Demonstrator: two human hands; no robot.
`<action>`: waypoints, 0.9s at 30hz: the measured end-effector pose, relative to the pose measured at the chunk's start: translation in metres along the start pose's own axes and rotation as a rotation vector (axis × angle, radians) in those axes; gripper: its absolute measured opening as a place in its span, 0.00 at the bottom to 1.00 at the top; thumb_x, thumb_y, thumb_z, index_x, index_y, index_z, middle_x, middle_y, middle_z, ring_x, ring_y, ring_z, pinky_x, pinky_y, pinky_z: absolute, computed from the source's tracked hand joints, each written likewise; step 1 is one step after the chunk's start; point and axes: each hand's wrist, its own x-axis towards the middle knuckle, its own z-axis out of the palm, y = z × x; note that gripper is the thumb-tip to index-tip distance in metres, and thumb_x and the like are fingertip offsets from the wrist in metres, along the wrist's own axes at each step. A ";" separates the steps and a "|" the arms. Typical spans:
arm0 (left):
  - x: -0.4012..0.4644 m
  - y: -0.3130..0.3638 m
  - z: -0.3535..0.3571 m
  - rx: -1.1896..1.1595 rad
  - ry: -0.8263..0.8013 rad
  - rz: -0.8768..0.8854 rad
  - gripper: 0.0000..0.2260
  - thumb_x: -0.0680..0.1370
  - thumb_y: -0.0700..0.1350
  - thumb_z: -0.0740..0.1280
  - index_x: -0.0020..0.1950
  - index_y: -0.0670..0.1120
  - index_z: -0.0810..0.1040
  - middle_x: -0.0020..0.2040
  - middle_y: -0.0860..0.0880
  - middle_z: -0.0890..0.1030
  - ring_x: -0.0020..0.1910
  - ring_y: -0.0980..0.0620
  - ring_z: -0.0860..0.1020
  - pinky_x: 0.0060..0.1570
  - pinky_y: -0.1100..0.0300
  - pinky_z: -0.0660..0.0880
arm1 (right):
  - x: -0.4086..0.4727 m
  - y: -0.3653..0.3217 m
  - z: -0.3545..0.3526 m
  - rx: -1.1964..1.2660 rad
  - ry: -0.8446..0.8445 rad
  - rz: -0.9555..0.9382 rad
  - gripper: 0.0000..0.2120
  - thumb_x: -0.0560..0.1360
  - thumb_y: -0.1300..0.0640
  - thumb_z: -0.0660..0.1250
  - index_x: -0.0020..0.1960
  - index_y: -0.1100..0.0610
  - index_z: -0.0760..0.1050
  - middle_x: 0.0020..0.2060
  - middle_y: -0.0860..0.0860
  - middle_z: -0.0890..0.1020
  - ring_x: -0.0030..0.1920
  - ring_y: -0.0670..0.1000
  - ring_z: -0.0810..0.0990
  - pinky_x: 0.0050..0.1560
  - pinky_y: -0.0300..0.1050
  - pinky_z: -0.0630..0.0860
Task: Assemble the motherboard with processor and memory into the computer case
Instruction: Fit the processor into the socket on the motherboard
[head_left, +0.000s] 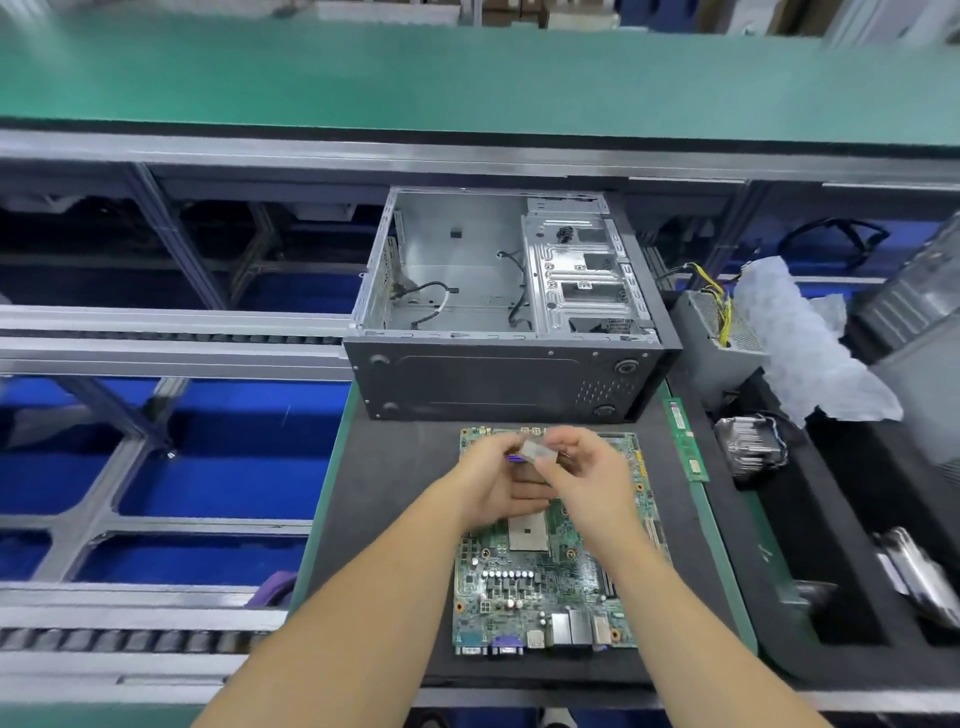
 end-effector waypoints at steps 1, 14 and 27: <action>-0.001 -0.003 -0.003 -0.045 -0.041 -0.019 0.20 0.84 0.52 0.55 0.47 0.44 0.83 0.48 0.40 0.84 0.46 0.44 0.83 0.53 0.51 0.77 | -0.001 0.000 0.001 -0.018 0.000 -0.025 0.13 0.73 0.69 0.73 0.47 0.51 0.81 0.50 0.50 0.84 0.51 0.47 0.83 0.52 0.41 0.78; 0.002 -0.012 -0.010 -0.272 -0.126 0.068 0.19 0.83 0.47 0.58 0.74 0.49 0.71 0.63 0.37 0.79 0.56 0.38 0.78 0.58 0.45 0.72 | 0.001 0.014 -0.005 -0.362 -0.134 -0.159 0.35 0.69 0.65 0.75 0.61 0.31 0.69 0.58 0.36 0.73 0.64 0.43 0.68 0.61 0.29 0.63; -0.001 -0.015 -0.007 -0.202 -0.146 0.052 0.17 0.81 0.49 0.60 0.71 0.55 0.73 0.59 0.37 0.82 0.51 0.40 0.79 0.61 0.43 0.74 | 0.001 0.018 -0.016 -0.686 -0.154 -0.327 0.22 0.69 0.61 0.78 0.61 0.53 0.79 0.53 0.41 0.72 0.56 0.43 0.65 0.61 0.34 0.65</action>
